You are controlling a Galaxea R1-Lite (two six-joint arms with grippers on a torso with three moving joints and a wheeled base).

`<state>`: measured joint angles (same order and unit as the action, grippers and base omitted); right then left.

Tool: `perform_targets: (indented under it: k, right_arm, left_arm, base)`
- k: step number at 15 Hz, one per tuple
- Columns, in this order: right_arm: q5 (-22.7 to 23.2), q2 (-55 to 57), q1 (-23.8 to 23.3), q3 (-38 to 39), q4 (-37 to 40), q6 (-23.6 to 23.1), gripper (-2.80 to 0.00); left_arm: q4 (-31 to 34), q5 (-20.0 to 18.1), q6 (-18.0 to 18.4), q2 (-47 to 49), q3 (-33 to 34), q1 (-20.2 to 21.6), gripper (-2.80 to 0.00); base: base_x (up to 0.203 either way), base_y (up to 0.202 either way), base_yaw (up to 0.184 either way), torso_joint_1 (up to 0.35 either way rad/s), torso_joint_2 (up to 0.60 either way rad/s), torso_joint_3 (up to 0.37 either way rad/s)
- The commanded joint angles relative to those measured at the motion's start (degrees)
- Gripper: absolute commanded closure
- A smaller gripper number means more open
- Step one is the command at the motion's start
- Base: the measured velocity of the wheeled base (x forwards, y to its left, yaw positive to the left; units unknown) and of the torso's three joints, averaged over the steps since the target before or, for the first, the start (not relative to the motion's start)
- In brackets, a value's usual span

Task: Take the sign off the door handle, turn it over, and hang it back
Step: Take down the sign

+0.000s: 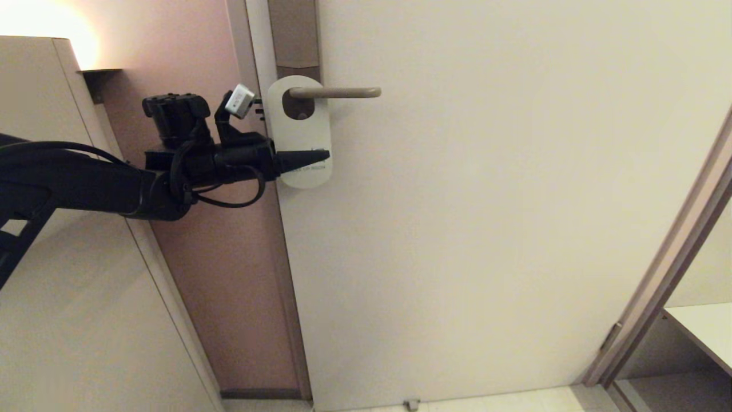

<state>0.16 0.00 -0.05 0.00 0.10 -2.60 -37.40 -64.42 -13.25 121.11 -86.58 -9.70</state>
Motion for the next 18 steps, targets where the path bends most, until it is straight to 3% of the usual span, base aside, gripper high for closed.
perform_targets:
  k: [1,18]
  right_arm:
    - [0.02,0.00,-0.04,0.00,-0.01,0.05,0.00]
    - [0.02,0.00,0.03,0.00,-0.01,0.02,0.00]
  left_arm:
    - [-0.22,-0.35,-0.11,0.00,0.02,-0.05,-2.80]
    - [-0.30,-0.26,-0.11,-0.44,-1.23,-0.05,-2.80]
  base:
    - [0.000,0.000,0.000,0.000,0.00,0.000]
    - [0.000,0.000,0.000,0.000,0.00,0.000]
